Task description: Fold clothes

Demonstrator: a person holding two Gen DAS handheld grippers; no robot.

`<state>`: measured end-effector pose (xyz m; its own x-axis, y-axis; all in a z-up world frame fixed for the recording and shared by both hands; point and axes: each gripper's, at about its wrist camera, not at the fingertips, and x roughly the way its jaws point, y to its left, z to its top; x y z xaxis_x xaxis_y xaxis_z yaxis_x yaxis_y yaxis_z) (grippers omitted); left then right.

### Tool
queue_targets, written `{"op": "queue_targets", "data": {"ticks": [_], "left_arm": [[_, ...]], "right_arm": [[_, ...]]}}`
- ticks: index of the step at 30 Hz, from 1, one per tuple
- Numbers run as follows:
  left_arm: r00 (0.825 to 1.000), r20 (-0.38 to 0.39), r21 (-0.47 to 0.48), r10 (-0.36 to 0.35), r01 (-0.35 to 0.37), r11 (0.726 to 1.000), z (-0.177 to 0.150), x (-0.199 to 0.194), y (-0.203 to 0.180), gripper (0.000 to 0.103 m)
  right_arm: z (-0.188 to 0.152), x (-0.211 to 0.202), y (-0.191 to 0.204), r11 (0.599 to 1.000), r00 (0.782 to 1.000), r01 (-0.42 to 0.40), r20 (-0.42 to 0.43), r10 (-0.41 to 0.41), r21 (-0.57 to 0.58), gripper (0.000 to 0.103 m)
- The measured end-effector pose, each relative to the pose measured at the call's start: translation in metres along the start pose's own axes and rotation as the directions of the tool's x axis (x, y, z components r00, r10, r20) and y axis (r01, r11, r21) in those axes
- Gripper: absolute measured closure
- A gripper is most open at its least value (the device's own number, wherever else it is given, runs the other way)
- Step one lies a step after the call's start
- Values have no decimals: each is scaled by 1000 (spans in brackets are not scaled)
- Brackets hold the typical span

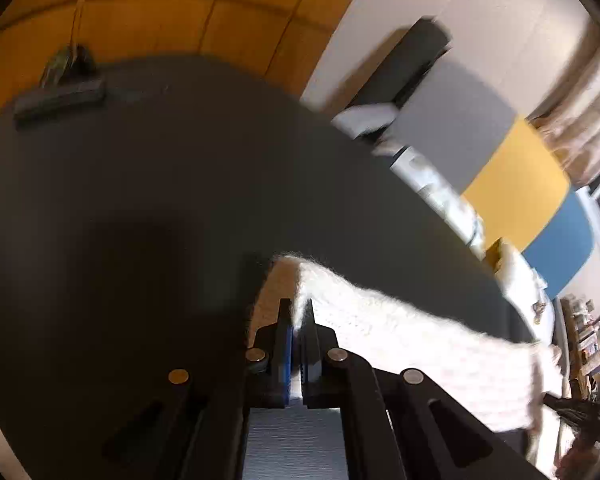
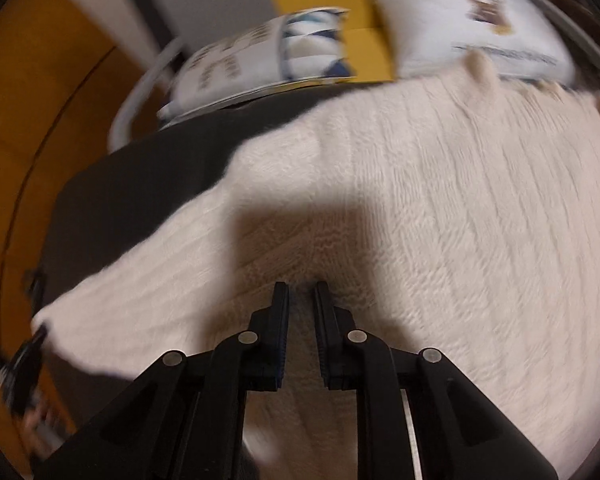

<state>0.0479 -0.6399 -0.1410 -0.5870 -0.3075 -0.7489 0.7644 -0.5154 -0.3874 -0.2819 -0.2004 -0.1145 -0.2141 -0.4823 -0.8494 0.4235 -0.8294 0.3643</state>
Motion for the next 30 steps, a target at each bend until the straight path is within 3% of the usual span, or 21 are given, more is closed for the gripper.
{"op": "queue_targets", "data": {"ticks": [3, 7, 9, 11, 13, 15, 18, 21, 23, 25, 27, 29, 30], "left_arm": [[1000, -12, 31, 17, -16, 999, -4, 5, 6, 101], [998, -17, 84, 68, -66, 994, -1, 12, 0, 101], [996, -33, 77, 82, -79, 994, 3, 16, -1, 101], [995, -64, 36, 73, -71, 997, 9, 17, 2, 100], [994, -60, -2, 95, -96, 995, 13, 6, 6, 99], [992, -22, 10, 124, -124, 992, 11, -14, 8, 98], [999, -20, 101, 26, -23, 995, -7, -34, -18, 97], [996, -33, 195, -84, 89, 977, -26, -54, -47, 94], [979, -85, 300, -183, 200, 933, -51, -58, -91, 94], [954, -157, 419, -254, 297, 858, -82, -57, -147, 93], [938, -201, 532, -282, 347, 772, -115, -55, -200, 93], [926, -241, 616, -290, 377, 692, -147, -46, -252, 93], [921, -260, 642, -290, 389, 660, -162, -40, -277, 93]], "right_arm": [[-21, -24, 15, 973, 1000, 9, 22, -4, -229, 87], [-76, -14, 16, 924, 993, 17, -99, -59, -382, 87], [-104, -15, 14, 914, 999, 47, -2, -52, -404, 87], [-110, -19, 9, 938, 998, 50, 46, -36, -343, 87], [-105, -24, 0, 975, 1000, -7, 22, 12, -221, 87], [-106, -39, -10, 986, 998, -64, 11, 67, -153, 87], [-125, -79, -19, 978, 992, -111, 32, 118, -175, 87], [-155, -108, -23, 960, 997, -80, -13, 80, -269, 85], [-182, -122, -29, 951, 999, -23, -36, 12, -309, 84], [-210, -134, -35, 945, 997, 41, -48, -60, -326, 84], [-235, -139, -46, 945, 987, 125, -57, -149, -302, 84], [-253, -140, -57, 965, 986, 144, -54, -159, -219, 83], [-262, -143, -59, 978, 992, 114, -35, -122, -173, 78]]}}
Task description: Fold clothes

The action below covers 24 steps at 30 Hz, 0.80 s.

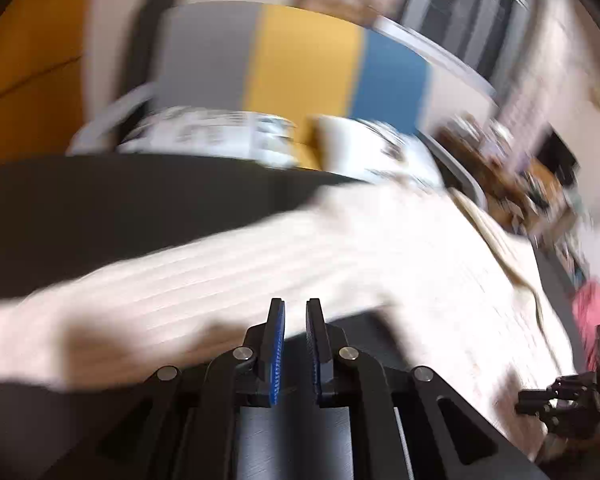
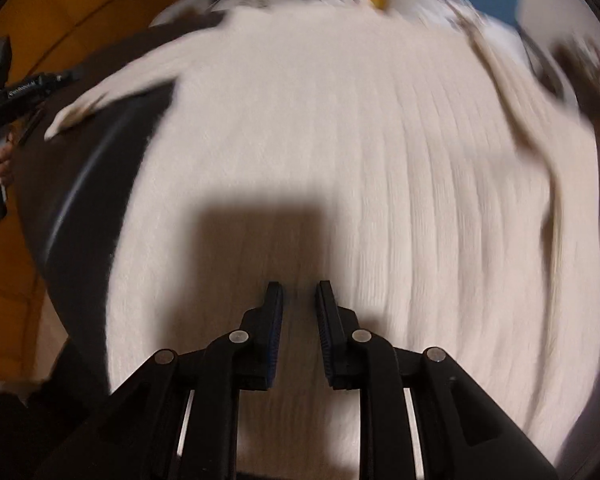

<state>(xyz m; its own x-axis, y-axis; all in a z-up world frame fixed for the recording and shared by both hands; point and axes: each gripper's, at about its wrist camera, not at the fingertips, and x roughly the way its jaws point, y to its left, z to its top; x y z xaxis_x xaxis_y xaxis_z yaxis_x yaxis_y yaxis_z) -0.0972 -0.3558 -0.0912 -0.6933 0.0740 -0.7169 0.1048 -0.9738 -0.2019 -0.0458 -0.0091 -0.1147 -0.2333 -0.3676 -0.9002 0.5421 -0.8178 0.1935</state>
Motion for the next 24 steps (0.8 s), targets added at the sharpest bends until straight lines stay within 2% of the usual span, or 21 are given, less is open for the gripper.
{"op": "queue_targets", "data": {"ticks": [1, 3, 5, 6, 7, 8, 9, 10, 11, 12, 14, 17, 19, 22, 24], "left_arm": [[1000, -27, 34, 5, -4, 999, 2, 15, -16, 93], [996, -87, 100, 29, -20, 995, 4, 44, -43, 93], [984, -152, 173, 98, -71, 982, 12, 82, -48, 93], [976, -169, 213, 137, -99, 972, 13, 97, -52, 93], [973, -160, 255, 164, -120, 960, 15, 102, -54, 92], [972, -144, 295, 188, -139, 945, 17, 106, -57, 92], [971, -145, 298, 190, -141, 944, 19, 108, -56, 92], [971, -151, 290, 187, -137, 947, 22, 111, -55, 92], [971, -156, 281, 183, -134, 950, 24, 113, -53, 92], [971, -163, 266, 174, -127, 956, 23, 113, -52, 92], [973, -175, 232, 153, -110, 966, 20, 110, -52, 92], [971, -180, 238, 159, -114, 965, 22, 114, -55, 92], [967, -182, 253, 177, -128, 959, 25, 114, -58, 92], [967, -184, 242, 179, -132, 961, 25, 112, -59, 92], [968, -178, 236, 176, -131, 963, 24, 108, -60, 92]], "right_arm": [[-8, -2, 3, 999, 1000, -25, 19, 24, 20, 76], [-18, -6, 11, 1000, 998, -6, 62, 5, 1, 76], [-27, -20, -3, 988, 988, -129, 99, 120, 82, 75], [-33, -28, -12, 971, 975, -201, 121, 186, 128, 75], [-38, -36, -20, 947, 957, -273, 147, 249, 171, 75], [-47, -48, -24, 913, 922, -370, 185, 339, 173, 75], [-61, -55, -22, 879, 888, -450, 185, 421, 156, 66], [-75, -60, -17, 845, 854, -516, 164, 494, 141, 49], [-90, -65, -12, 805, 814, -580, 142, 564, 127, 44], [-104, -68, -7, 791, 799, -601, 120, 589, 116, 43], [-128, -69, -4, 780, 789, -614, 125, 601, 123, 43], [-139, -63, -7, 785, 793, -602, 227, 565, 149, 42], [-140, -58, -5, 805, 809, -574, 259, 528, 148, 43], [-131, -41, -7, 810, 826, -555, 236, 511, 188, 43], [-135, -36, -6, 807, 830, -552, 227, 509, 208, 43]]}}
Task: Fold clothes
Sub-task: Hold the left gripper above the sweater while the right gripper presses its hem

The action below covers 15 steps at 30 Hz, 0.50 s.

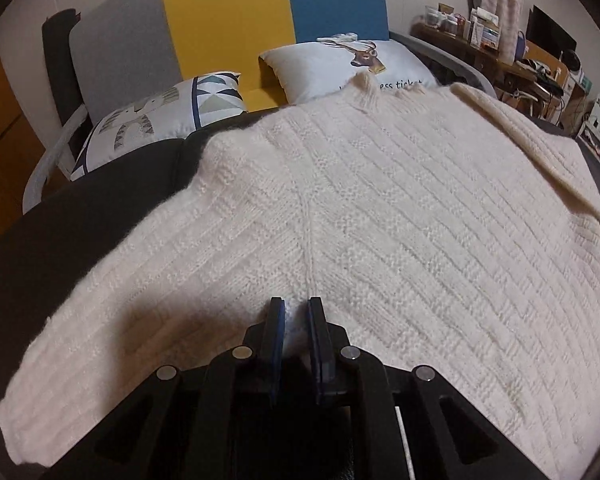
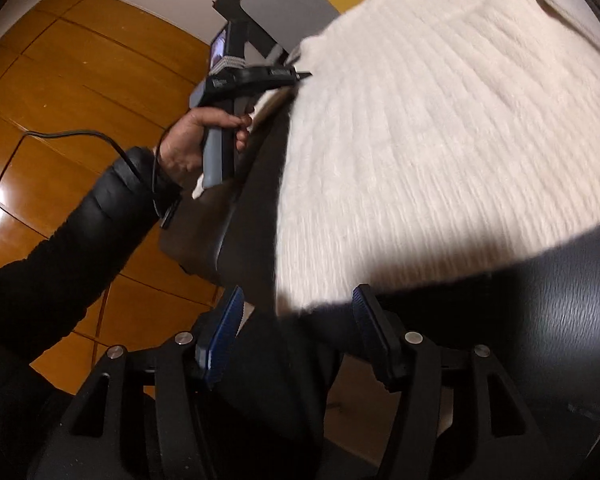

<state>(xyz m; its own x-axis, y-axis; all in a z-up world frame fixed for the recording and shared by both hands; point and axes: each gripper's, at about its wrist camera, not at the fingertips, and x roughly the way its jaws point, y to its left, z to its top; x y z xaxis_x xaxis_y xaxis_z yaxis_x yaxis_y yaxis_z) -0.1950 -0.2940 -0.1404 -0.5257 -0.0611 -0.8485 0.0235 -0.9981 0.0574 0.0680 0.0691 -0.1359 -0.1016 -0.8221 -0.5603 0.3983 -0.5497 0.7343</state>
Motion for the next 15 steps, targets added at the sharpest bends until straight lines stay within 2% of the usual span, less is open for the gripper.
{"op": "queue_targets", "data": {"ticks": [4, 6, 8, 11, 13, 15], "left_arm": [[999, 39, 19, -5, 4, 1000, -9, -18, -9, 95], [992, 83, 35, -90, 87, 996, -17, -35, -16, 93], [989, 99, 88, -113, 104, 991, -25, -47, -30, 93], [982, 58, 137, -178, 169, 976, -35, -50, -49, 93], [987, 11, 201, -163, 157, 967, -42, -42, -64, 93], [991, 9, 223, -136, 130, 966, -47, -38, -71, 93]], "right_arm": [[-2, 14, -6, 999, 1000, 4, 19, -4, 41, 43], [6, 22, -5, 999, 999, 7, 52, -9, 45, 42], [13, 26, -2, 999, 996, 10, 86, -13, 39, 43], [15, 28, 5, 999, 995, 22, 100, -25, 24, 43], [13, 27, 11, 999, 993, 28, 116, -30, 22, 43], [13, 29, 17, 999, 991, 21, 134, -25, 33, 43]]}}
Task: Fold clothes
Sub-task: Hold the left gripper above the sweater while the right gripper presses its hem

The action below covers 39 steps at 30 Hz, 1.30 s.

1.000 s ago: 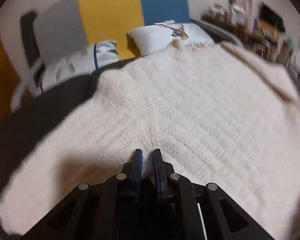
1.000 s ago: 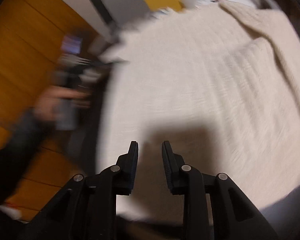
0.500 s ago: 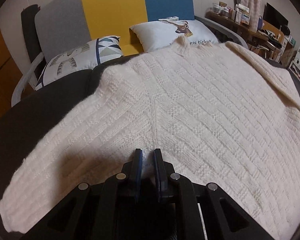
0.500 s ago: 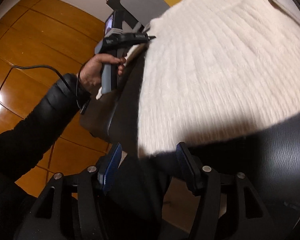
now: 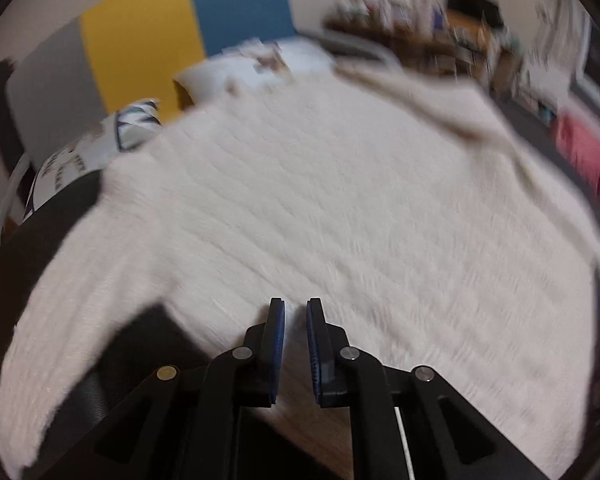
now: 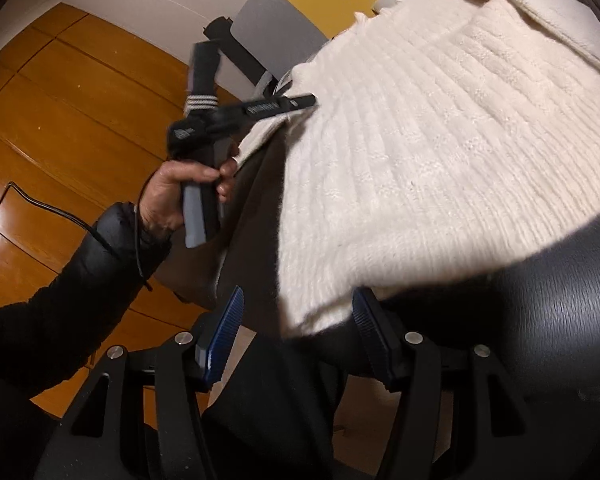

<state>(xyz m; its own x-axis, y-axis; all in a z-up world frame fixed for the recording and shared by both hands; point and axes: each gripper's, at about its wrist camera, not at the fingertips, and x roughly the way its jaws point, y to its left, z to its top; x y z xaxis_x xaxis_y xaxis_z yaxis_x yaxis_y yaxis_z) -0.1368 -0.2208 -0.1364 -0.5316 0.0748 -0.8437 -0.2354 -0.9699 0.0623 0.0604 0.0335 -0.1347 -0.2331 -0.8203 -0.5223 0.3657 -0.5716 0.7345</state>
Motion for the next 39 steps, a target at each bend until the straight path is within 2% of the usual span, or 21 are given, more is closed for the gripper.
{"op": "queue_targets", "data": {"ticks": [2, 6, 8, 11, 12, 13, 15, 20, 23, 25, 27, 30, 33, 35, 38, 39], "left_arm": [[1000, -4, -13, 7, -7, 1000, -1, 2, -1, 93], [999, -11, -115, -51, 49, 992, -2, 0, 12, 92], [998, -10, -136, -66, 64, 989, -4, -2, 16, 92], [998, -5, -132, -57, 55, 990, -5, -3, 13, 92], [999, -4, -122, -46, 45, 992, -5, -2, 11, 92], [999, -3, -112, -38, 37, 993, -4, -1, 11, 92], [1000, -1, -97, -26, 26, 995, -3, 1, 10, 92], [1000, 12, -57, -8, 9, 998, -5, 1, 7, 92], [1000, 22, 2, 18, -18, 1000, -8, 0, 2, 91], [999, 27, 28, 29, -29, 999, -9, -1, 0, 91], [999, 27, 27, 22, -23, 999, -9, -1, 2, 91], [1000, 15, 14, 17, -17, 1000, -6, -1, 5, 91], [1000, -7, -46, 24, -24, 999, -2, -7, 9, 92], [1000, 29, -73, 12, -9, 997, -3, -18, 9, 92], [996, 57, -83, -64, 69, 994, -16, -31, -1, 92], [995, 50, -73, -80, 84, 994, -21, -32, -6, 92]], "right_arm": [[3, 0, 0, 999, 1000, -24, 21, 23, 24, 43], [14, 13, -6, 993, 997, -79, 33, 76, 83, 42], [18, 22, -5, 991, 996, -88, 25, 86, 96, 42], [22, 28, 9, 997, 997, -67, 31, 66, 32, 42], [20, 34, 17, 999, 1000, -13, -6, 13, -29, 43], [17, 42, 27, 995, 998, 35, -39, -39, -96, 57], [12, 57, 39, 984, 992, 66, -97, -82, -163, 87], [9, 67, 43, 984, 990, 58, -118, -78, -170, 87], [14, 49, 55, 982, 996, -43, -79, 29, -185, 90], [16, 44, 66, 969, 993, -109, -77, 94, -223, 90], [10, 61, 61, 971, 987, -101, -148, 69, -218, 90], [-8, 95, 45, 977, 966, -31, -257, -25, -212, 90], [-15, 101, 37, 981, 963, -46, -271, -8, -191, 92], [-12, 100, 35, 982, 962, -45, -273, -7, -184, 93], [-9, 96, 33, 985, 958, -46, -286, -3, -164, 90], [-8, 91, 33, 986, 955, -47, -298, -2, -157, 85]]}}
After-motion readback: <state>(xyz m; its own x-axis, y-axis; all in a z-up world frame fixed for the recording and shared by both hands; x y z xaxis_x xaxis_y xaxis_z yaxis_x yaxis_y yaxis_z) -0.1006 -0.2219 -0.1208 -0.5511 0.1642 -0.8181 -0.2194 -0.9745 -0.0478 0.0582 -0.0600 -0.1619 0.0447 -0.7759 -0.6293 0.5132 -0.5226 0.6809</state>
